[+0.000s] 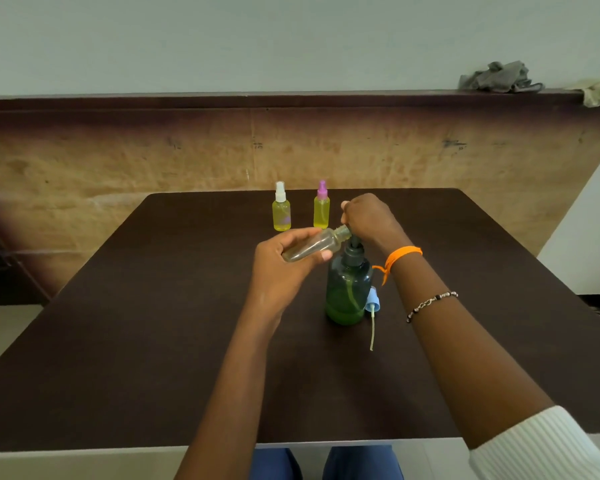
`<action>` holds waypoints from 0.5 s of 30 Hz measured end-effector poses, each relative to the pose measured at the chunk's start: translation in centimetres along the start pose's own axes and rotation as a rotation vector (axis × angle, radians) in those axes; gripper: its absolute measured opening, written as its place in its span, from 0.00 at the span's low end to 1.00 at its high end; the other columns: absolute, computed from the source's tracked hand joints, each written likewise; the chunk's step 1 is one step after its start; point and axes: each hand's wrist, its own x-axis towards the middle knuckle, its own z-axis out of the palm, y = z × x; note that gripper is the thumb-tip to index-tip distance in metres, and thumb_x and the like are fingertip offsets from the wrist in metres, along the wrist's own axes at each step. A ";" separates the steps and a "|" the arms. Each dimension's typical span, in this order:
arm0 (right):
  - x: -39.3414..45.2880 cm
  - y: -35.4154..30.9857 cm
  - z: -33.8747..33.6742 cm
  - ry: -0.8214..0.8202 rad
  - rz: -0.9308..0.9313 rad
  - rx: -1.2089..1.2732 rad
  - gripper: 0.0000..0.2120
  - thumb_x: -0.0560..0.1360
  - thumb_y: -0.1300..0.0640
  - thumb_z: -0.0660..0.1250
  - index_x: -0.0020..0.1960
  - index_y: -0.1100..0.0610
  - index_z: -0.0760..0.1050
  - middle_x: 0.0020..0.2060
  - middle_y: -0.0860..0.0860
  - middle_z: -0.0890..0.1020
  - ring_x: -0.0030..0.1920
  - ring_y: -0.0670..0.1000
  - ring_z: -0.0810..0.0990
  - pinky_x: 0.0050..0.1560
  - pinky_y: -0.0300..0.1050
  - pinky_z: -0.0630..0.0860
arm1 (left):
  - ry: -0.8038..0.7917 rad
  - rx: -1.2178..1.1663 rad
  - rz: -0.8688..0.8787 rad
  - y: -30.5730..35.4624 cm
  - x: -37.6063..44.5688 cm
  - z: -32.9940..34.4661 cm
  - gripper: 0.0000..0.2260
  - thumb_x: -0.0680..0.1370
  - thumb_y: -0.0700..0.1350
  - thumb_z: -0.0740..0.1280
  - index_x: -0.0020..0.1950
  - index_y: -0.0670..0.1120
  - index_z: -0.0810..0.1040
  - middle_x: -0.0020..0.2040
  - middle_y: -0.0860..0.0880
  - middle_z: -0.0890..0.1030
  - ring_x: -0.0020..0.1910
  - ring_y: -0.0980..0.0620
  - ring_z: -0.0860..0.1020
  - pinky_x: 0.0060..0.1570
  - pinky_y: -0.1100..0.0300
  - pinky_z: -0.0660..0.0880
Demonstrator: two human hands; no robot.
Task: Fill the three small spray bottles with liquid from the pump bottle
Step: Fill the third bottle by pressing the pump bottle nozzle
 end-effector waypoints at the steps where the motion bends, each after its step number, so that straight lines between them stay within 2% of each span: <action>1: 0.0 -0.2 -0.1 -0.015 -0.003 -0.020 0.19 0.77 0.47 0.56 0.48 0.61 0.79 0.49 0.59 0.81 0.50 0.60 0.79 0.57 0.55 0.75 | -0.003 0.003 0.000 0.0 0.0 0.0 0.14 0.69 0.35 0.74 0.52 0.47 0.82 0.44 0.56 0.83 0.42 0.67 0.80 0.39 0.75 0.72; 3: 0.0 -0.2 -0.1 -0.016 -0.014 -0.041 0.20 0.76 0.46 0.56 0.47 0.61 0.79 0.48 0.59 0.81 0.49 0.60 0.79 0.56 0.55 0.75 | 0.000 0.007 -0.003 -0.1 0.1 -0.1 0.14 0.69 0.35 0.74 0.52 0.47 0.82 0.44 0.56 0.83 0.42 0.66 0.80 0.40 0.74 0.73; 6: 0.2 0.5 0.4 0.013 0.003 -0.073 0.14 0.78 0.51 0.57 0.43 0.61 0.74 0.45 0.58 0.79 0.45 0.59 0.77 0.46 0.50 0.73 | 0.014 0.013 -0.011 -0.4 0.2 -0.1 0.15 0.68 0.34 0.74 0.53 0.45 0.82 0.44 0.55 0.83 0.41 0.66 0.80 0.40 0.74 0.73; 9: 0.0 0.8 0.6 0.019 0.021 -0.102 0.11 0.78 0.55 0.55 0.44 0.59 0.72 0.46 0.58 0.77 0.44 0.59 0.74 0.45 0.49 0.70 | 0.014 0.022 -0.019 -0.6 0.2 -0.1 0.15 0.68 0.34 0.74 0.52 0.45 0.82 0.44 0.55 0.83 0.41 0.66 0.80 0.41 0.73 0.74; 11: -0.3 0.6 0.4 0.045 0.016 -0.100 0.11 0.77 0.55 0.55 0.44 0.59 0.73 0.48 0.58 0.78 0.47 0.61 0.75 0.48 0.50 0.71 | 0.010 0.015 -0.019 -0.5 0.1 -0.2 0.14 0.68 0.34 0.74 0.51 0.47 0.82 0.43 0.56 0.83 0.41 0.66 0.80 0.41 0.73 0.74; 13: -0.5 0.0 0.0 0.047 0.005 -0.114 0.12 0.77 0.54 0.55 0.45 0.59 0.74 0.50 0.60 0.79 0.52 0.62 0.76 0.56 0.54 0.72 | 0.011 0.010 -0.015 -0.2 0.1 -0.2 0.14 0.68 0.34 0.74 0.49 0.49 0.82 0.42 0.57 0.83 0.41 0.66 0.80 0.40 0.74 0.73; 15: -0.5 -0.6 -0.3 0.010 -0.014 -0.130 0.18 0.77 0.49 0.55 0.48 0.62 0.76 0.52 0.60 0.79 0.54 0.62 0.77 0.61 0.57 0.70 | 0.006 -0.001 -0.013 0.2 0.2 -0.1 0.14 0.68 0.34 0.74 0.48 0.50 0.82 0.41 0.58 0.83 0.41 0.66 0.80 0.40 0.74 0.73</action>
